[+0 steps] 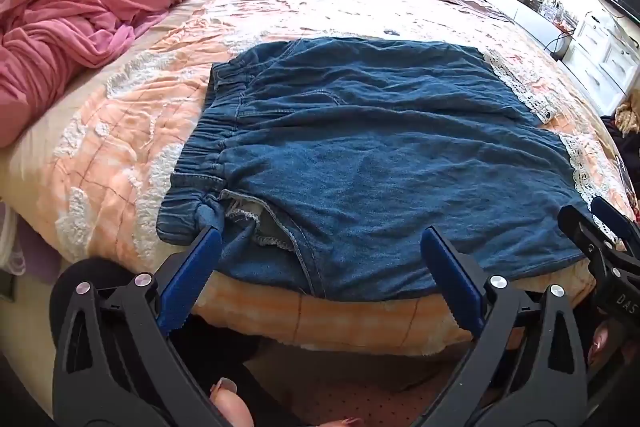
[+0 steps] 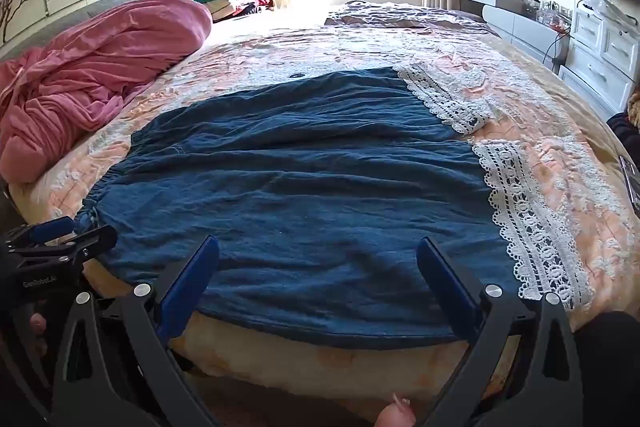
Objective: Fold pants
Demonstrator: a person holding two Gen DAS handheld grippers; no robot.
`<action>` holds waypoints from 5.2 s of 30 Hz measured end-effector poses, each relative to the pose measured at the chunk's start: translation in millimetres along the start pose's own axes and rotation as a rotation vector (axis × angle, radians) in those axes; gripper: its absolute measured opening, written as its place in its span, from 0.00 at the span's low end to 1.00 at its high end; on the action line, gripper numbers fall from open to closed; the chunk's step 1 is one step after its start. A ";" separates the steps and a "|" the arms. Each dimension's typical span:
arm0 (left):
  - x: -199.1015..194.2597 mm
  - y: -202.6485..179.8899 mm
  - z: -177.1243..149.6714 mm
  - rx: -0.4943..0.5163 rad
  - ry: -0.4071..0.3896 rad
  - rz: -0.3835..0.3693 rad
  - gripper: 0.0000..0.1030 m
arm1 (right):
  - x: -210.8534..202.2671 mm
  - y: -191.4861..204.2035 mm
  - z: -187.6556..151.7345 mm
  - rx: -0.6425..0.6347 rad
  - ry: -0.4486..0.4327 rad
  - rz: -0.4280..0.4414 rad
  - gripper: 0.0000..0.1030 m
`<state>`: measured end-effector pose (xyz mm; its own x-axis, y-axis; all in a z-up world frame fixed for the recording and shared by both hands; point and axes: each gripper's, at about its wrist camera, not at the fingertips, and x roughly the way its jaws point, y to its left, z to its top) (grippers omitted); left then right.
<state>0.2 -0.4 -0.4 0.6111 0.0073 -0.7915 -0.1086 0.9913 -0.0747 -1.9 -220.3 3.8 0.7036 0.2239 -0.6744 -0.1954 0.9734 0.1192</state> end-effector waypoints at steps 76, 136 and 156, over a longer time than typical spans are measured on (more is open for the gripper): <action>2.3 -9.1 16.2 0.043 -0.032 -0.039 0.91 | 3.4 2.3 0.7 -0.025 0.004 -0.056 0.96; 103.3 103.1 150.2 0.145 -0.151 -0.141 0.25 | 286.8 143.0 194.3 -0.776 0.372 0.467 0.42; 53.4 95.8 126.3 0.195 -0.276 -0.141 0.25 | 120.8 98.7 143.9 -0.465 0.026 0.368 0.04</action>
<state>121.4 111.6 26.7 0.8007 -0.1219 -0.5866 0.1267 0.9914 -0.0331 162.2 -90.2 38.9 0.5170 0.5354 -0.6679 -0.7061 0.7078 0.0209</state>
